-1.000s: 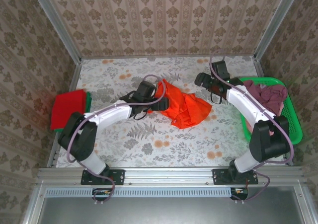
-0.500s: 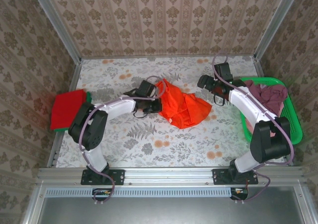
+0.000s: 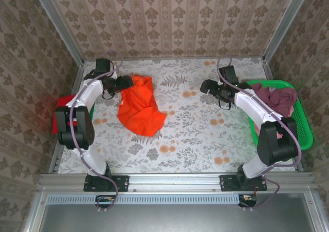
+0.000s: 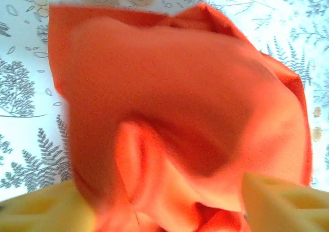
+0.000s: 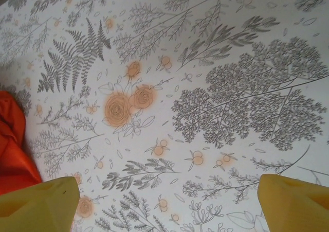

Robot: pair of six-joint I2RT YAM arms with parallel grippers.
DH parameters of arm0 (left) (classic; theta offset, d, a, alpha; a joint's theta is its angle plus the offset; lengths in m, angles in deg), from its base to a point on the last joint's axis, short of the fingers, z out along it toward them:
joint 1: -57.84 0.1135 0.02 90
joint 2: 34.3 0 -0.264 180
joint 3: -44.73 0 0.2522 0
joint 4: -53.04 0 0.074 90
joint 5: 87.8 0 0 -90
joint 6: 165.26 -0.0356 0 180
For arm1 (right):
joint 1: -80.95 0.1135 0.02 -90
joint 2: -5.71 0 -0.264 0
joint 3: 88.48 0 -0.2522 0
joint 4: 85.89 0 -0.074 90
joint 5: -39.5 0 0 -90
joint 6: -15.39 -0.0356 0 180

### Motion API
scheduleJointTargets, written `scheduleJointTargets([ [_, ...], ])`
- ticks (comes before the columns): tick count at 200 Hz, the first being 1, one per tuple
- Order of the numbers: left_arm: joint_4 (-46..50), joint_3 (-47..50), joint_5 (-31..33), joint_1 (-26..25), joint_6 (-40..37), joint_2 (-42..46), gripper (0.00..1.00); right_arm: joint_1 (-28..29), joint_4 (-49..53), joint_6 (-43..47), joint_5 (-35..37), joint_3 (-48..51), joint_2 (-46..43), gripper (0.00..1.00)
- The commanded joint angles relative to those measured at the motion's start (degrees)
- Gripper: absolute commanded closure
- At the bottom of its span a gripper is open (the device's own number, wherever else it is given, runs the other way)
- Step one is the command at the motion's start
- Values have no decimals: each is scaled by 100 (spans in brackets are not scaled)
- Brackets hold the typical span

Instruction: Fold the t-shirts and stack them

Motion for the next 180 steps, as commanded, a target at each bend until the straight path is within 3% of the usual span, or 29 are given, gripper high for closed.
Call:
scheduleJointTargets([
  [1,161,156,790,-600,-39,350,8,116,-120,134,-256,66,77,9],
  [33,367,981,2502,-1617,346,1031,7,322,-215,216,-408,-17,262,9],
  [71,774,1911,2897,-2269,1441,1398,9,588,-226,373,-675,-402,699,8],
  [104,571,2917,2941,-2101,2519,2029,8,968,-188,722,-1115,-1053,1377,7],
  [119,463,3182,2787,-1824,2821,2161,3,1123,-164,722,-1208,-1319,1611,7],
  [146,299,3400,2621,-1615,3453,2144,5,1298,-127,649,-1376,-1603,1814,7],
  [157,111,3506,2472,-1521,3769,2061,9,1326,-138,649,-1419,-1606,1835,6],
  [180,-135,3600,2319,-1400,4130,1848,26,1335,-144,633,-1458,-1600,1854,6],
])
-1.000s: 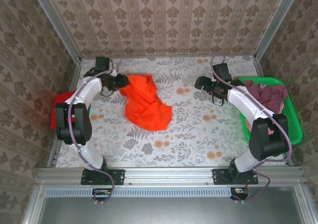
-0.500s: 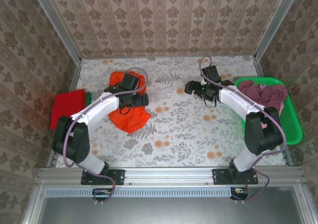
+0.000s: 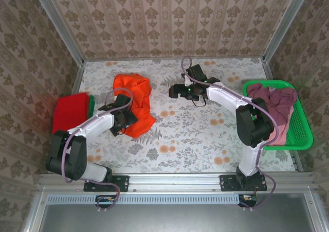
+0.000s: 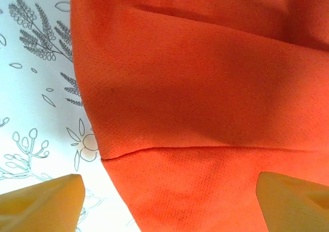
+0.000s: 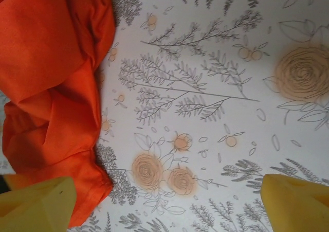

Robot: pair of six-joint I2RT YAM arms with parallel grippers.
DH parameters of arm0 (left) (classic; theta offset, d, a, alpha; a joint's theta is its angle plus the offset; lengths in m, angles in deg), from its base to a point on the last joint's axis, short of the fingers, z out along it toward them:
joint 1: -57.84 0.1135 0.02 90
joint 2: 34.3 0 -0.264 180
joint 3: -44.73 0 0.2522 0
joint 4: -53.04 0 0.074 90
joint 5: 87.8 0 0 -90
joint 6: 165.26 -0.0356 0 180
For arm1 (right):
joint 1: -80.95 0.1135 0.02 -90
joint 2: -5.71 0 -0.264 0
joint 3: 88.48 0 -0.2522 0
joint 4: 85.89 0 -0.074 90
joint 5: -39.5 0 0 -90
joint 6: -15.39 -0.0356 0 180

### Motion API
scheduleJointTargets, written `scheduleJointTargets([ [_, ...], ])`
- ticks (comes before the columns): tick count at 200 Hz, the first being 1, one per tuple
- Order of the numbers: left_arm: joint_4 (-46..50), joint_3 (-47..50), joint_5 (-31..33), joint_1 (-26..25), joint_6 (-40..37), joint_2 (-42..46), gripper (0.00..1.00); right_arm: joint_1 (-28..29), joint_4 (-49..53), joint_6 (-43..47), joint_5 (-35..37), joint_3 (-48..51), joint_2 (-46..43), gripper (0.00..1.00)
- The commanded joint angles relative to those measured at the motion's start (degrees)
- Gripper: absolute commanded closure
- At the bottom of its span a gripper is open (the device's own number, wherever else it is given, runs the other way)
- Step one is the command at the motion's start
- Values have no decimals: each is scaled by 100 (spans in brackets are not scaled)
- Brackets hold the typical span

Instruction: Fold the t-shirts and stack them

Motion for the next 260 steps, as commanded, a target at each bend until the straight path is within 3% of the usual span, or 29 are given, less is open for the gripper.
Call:
scheduleJointTargets([
  [1,-289,130,-175,106,771,-189,26,-25,12,42,-197,-154,84,6],
  [16,-542,303,-70,152,938,-305,39,-23,-18,-13,-218,-136,67,6],
  [39,-1075,583,-133,314,1036,-276,68,-20,-52,-152,-217,-118,57,6],
  [64,-823,382,-48,343,785,73,100,46,-387,-483,-303,-64,162,6],
  [77,-679,353,38,350,693,336,100,157,-738,-746,-357,-69,340,7],
  [99,-510,554,229,434,555,758,100,408,-1326,-1213,-259,-237,849,19],
  [124,-733,1020,193,734,264,1218,100,677,-1665,-1561,95,-695,1514,40],
  [163,-931,1491,-93,1117,-29,1491,100,861,-2255,-2236,210,-1184,2339,62],
  [193,-1020,1662,-158,1161,-60,1584,100,869,-2507,-2680,170,-1492,2746,68],
  [260,-1011,1668,-307,1295,-337,1648,100,906,-2410,-2773,-408,-2619,3653,75],
])
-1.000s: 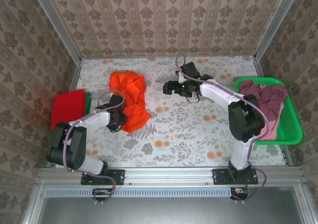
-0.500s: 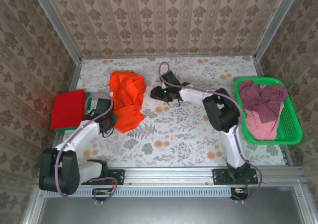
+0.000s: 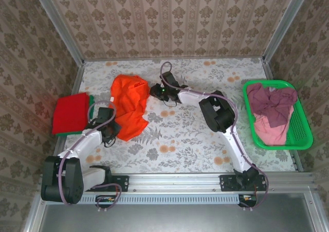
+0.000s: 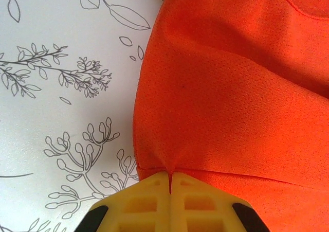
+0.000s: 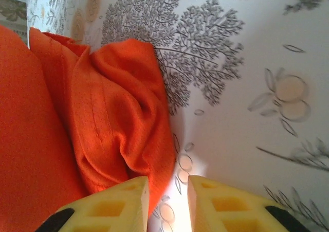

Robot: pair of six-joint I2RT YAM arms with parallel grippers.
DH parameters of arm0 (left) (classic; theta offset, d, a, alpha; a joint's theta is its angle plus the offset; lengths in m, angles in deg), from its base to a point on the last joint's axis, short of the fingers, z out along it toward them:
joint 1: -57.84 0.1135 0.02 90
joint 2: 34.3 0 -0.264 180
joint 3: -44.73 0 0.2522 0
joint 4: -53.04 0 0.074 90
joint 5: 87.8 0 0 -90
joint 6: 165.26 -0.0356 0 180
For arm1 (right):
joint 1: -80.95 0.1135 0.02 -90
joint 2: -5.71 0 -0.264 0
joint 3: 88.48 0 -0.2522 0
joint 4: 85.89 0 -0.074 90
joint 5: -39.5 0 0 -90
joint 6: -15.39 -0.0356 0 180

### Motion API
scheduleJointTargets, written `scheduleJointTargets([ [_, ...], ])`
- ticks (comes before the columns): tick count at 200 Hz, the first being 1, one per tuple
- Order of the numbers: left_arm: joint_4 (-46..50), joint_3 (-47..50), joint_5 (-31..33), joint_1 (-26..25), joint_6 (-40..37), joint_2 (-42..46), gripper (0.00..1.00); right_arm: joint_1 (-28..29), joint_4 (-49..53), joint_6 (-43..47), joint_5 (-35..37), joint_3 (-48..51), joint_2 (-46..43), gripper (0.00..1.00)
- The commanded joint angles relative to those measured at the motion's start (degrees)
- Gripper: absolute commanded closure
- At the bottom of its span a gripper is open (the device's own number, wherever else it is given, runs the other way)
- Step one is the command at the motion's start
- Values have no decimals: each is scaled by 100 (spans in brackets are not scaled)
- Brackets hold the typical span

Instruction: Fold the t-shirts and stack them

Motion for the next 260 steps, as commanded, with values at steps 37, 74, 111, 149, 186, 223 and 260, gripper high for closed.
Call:
scheduleJointTargets([
  [37,-34,105,-183,160,-271,206,100,72,224,-142,-565,-989,791,94],
  [74,40,-70,-172,286,-407,417,100,-34,223,166,-222,-608,118,100],
  [111,416,-712,-276,507,-1025,815,100,-379,-127,650,263,704,-1533,100],
  [149,706,-1584,-616,869,-1739,926,100,-935,-533,954,411,2177,-3368,100],
  [186,756,-2519,-1070,1139,-2171,656,100,-1425,-480,1650,487,2921,-4886,100],
  [223,603,-2974,-1427,1146,-2294,461,100,-1723,-421,2122,520,3514,-5935,100],
  [260,297,-2649,-1755,1130,-2227,458,100,-1741,378,2683,779,3709,-6480,100],
])
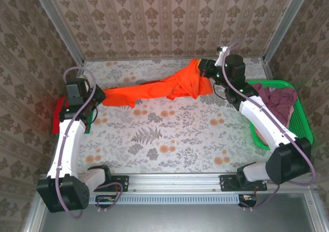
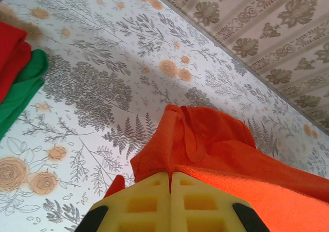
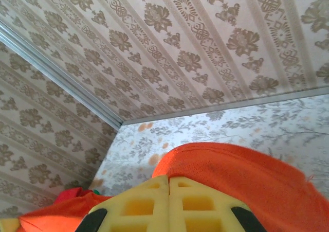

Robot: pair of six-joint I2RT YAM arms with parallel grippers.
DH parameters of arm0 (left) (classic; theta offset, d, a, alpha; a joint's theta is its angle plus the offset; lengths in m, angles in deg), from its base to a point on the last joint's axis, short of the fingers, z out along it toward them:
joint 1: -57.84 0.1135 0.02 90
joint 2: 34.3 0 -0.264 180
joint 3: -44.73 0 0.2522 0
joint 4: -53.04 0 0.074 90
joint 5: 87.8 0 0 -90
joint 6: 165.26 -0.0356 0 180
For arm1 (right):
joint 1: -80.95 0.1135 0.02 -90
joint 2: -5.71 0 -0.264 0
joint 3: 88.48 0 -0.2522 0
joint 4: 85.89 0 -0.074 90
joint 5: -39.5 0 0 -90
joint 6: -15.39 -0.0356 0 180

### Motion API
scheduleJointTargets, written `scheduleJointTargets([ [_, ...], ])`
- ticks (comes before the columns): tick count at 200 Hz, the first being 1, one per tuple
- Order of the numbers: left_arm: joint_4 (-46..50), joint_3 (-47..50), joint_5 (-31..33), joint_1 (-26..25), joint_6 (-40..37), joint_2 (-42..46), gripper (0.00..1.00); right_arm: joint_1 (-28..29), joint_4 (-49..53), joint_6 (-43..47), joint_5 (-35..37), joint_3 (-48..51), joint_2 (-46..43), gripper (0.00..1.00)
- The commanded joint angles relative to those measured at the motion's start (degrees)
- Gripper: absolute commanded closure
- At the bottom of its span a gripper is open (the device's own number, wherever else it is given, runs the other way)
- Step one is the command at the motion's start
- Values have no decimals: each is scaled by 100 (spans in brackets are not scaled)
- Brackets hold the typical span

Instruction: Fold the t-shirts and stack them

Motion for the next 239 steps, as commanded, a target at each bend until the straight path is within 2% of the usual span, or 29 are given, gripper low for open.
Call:
scheduleJointTargets([
  [1,-148,173,-368,-1,-125,-24,100,-33,499,515,246,193,-304,100],
  [43,85,570,-285,-249,-190,408,100,3,309,404,377,996,-1138,100],
  [62,59,947,-156,-297,-226,419,100,-15,441,478,563,1223,-1133,100],
  [105,-790,1830,-44,-508,-180,-259,100,-30,220,568,503,1104,141,100],
  [144,-1514,2401,190,-603,-213,-928,100,-87,-220,641,536,394,1924,100],
  [151,-1604,2442,228,-608,-214,-1057,100,-112,-318,691,560,250,2170,91],
  [171,-1740,2472,305,-616,-224,-1471,100,-148,-446,988,728,120,2365,56],
  [184,-1771,2496,378,-622,-233,-1648,100,-133,-444,1182,835,344,2106,41],
  [194,-1806,2534,437,-626,-209,-1699,100,-90,-466,1378,929,694,1767,35],
  [220,-1855,2643,423,-634,-68,-1685,100,164,-248,1949,1209,1825,741,27],
  [227,-1799,2668,425,-631,-26,-1655,90,262,-133,2042,1314,2143,457,26],
  [239,-1748,2753,429,-655,59,-1495,63,468,133,2113,1457,2591,-63,23],
])
